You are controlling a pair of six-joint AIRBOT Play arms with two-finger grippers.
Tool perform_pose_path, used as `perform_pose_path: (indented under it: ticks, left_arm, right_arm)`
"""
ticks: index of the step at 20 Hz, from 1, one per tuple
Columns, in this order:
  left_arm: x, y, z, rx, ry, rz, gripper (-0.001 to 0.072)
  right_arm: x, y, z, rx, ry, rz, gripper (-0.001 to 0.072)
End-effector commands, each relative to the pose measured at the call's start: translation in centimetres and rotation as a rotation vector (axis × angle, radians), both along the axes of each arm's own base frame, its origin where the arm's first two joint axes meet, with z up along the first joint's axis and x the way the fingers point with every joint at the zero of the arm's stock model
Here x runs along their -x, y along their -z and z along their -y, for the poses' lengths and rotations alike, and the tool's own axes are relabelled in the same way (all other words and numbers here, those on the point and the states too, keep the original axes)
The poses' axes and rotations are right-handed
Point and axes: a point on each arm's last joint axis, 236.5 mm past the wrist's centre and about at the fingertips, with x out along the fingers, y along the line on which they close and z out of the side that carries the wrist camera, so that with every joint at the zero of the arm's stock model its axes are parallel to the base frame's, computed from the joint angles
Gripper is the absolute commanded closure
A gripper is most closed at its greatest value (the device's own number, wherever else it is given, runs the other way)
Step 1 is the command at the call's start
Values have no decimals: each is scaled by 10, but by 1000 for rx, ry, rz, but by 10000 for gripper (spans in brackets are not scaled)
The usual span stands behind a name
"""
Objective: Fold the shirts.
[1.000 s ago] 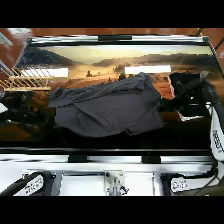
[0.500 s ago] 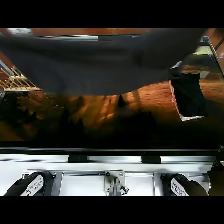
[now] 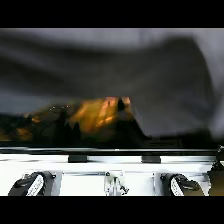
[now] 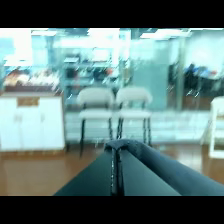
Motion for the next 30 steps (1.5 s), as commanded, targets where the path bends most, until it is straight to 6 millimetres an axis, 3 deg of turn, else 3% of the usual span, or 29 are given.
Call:
perform_pose_path:
  ticks: [1, 3, 5, 9, 11, 14, 16, 18, 20, 21, 23, 26, 30]
  left_arm:
    - [4, 32, -13, -20, -77, -134, 674]
    - [-8, 50, -27, -30, -125, -207, 674]
    - [-36, 92, -46, -59, -172, -366, 674]
    - [-117, 230, -73, -13, -150, -784, 674]
    - [-163, 301, -86, 21, -134, -950, 674]
    - [-230, 400, -97, 59, -95, -1170, 674]
    - [-274, 452, -100, 72, -79, -1236, 674]
    - [-317, 495, -100, 96, -59, -1259, 674]
    - [-347, 533, -88, 150, -4, -1303, 673]
    - [-358, 546, -84, 169, 13, -1313, 672]
    - [-382, 563, -84, 189, 13, -1285, 672]
    - [-414, 567, -94, 216, -22, -1175, 672]
    - [-446, 563, -96, 318, -31, -1037, 673]
  right_arm:
    - [7, 28, 1, 13, 20, -124, 638]
    - [-8, 41, 5, 15, 28, -184, 638]
    - [-42, 85, 10, -35, 19, -377, 638]
    - [-129, 247, 19, -98, -26, -1023, 638]
    - [-185, 313, 22, -140, -62, -1208, 638]
    - [-278, 407, 19, -291, -126, -1336, 638]
    - [-332, 470, 17, -416, -138, -1361, 638]
    - [-373, 519, 9, -467, -136, -1339, 638]
    - [-397, 560, -5, -417, -143, -1330, 638]
    - [-407, 577, -9, -385, -132, -1317, 638]
    - [-432, 588, -5, -367, -84, -1228, 638]
    - [-463, 571, 6, -396, -41, -1060, 638]
    - [-473, 561, 16, -400, -17, -994, 638]
